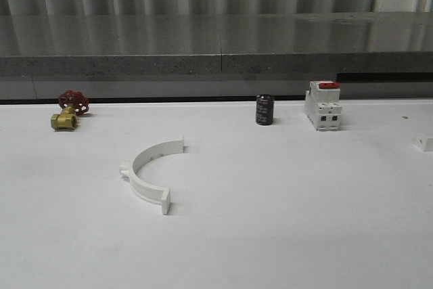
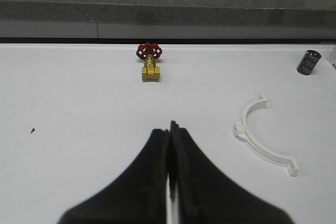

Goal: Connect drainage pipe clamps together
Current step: 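Grasp the second white clamp half's tab with the right gripper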

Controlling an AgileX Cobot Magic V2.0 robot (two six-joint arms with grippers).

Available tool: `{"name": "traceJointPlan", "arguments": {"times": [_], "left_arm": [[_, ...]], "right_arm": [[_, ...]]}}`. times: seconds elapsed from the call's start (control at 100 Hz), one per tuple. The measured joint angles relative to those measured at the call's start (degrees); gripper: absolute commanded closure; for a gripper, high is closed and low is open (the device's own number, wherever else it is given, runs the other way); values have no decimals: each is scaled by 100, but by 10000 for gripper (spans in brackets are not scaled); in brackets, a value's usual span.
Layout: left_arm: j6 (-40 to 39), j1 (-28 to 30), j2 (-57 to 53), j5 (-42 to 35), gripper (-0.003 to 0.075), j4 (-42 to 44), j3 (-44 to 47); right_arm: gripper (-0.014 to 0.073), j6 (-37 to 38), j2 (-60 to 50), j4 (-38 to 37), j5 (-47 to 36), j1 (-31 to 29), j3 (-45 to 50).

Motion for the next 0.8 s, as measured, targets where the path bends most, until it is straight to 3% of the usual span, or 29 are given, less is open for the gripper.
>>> {"name": "traceJointPlan", "arguments": {"times": [0.14, 0.41, 0.6, 0.8], "left_arm": [[0, 0, 0, 0, 741, 0, 0], [0, 0, 0, 0, 741, 0, 0], [0, 0, 0, 0, 741, 0, 0], [0, 0, 0, 0, 741, 0, 0]], "right_arm": [[506, 0, 13, 0, 57, 0, 0], [514, 164, -351, 11, 144, 338, 0], [515, 788, -976, 35, 169, 1408, 0], [517, 2612, -1044, -648, 169, 2760, -133]]}}
